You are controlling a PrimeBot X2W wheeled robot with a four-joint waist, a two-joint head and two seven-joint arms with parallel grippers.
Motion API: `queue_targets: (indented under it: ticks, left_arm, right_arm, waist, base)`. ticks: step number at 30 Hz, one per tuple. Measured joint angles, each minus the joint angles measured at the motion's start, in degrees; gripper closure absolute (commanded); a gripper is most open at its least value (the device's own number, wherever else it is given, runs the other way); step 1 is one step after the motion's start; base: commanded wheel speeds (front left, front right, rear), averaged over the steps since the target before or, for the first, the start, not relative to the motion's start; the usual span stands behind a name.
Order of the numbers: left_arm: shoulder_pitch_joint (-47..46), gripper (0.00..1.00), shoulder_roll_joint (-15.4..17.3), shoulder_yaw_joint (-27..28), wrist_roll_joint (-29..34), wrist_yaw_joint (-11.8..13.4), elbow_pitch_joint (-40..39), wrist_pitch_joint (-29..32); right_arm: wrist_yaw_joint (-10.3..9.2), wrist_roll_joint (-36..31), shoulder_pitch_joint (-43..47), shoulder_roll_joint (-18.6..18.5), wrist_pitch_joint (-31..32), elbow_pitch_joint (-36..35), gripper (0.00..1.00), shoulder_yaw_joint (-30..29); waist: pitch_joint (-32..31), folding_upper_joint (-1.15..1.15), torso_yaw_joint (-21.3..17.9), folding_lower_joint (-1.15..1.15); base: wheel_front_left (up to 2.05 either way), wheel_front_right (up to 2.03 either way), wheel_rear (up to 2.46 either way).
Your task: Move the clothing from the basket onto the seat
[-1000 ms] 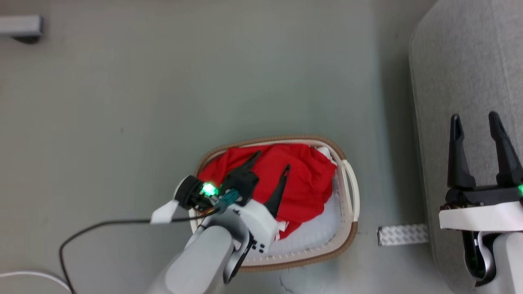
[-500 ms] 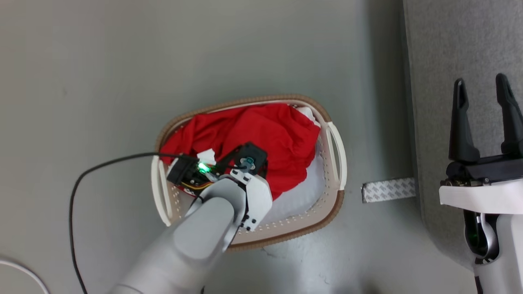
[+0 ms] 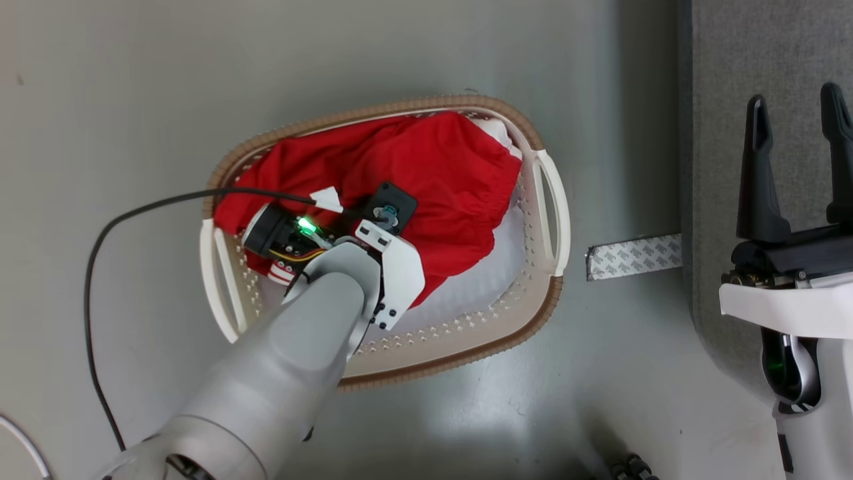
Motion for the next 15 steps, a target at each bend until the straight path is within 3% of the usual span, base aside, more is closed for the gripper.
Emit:
queue_targets:
  ticks: [1,2,8,15]
  left_arm:
    - [-0.21,0.87,-0.01,-0.33,-0.36,-0.05,0.08,0.0]
    - [-0.35,1.0,-0.01,-0.77,-0.63,-0.21,0.2,0.04]
    - [-0.17,1.0,0.01,-4.04,-1.23,-1.47,1.21,-0.38]
    - [4.6,1.0,0.0,-4.07,-5.56,-2.2,-0.82,-6.1]
  right_arm:
    - [0.0,0.05,-0.22,0.0,0.0,-0.08,0.0,0.07]
    - [0.0,0.15,-0.43,0.0,0.0,-0.13,0.0,0.14]
    - [0.0,0.16,-0.41,0.01,0.0,0.43,0.0,-0.33]
    - [0.0,0.2,1.42,0.54,0.0,2.48,0.0,-0.65]
  waist:
    - [0.33,0.0,-0.15,0.0]
    - [0.55,0.0,-0.32,0.0]
    - [-0.31,0.0,-0.35,-0.01]
    - [-6.03,0.0,0.85,-0.01]
  base:
    - [0.0,0.0,0.0]
    - [0.0,0.0,0.0]
    - [0.0,0.0,0.0]
    - [0.0,0.0,0.0]
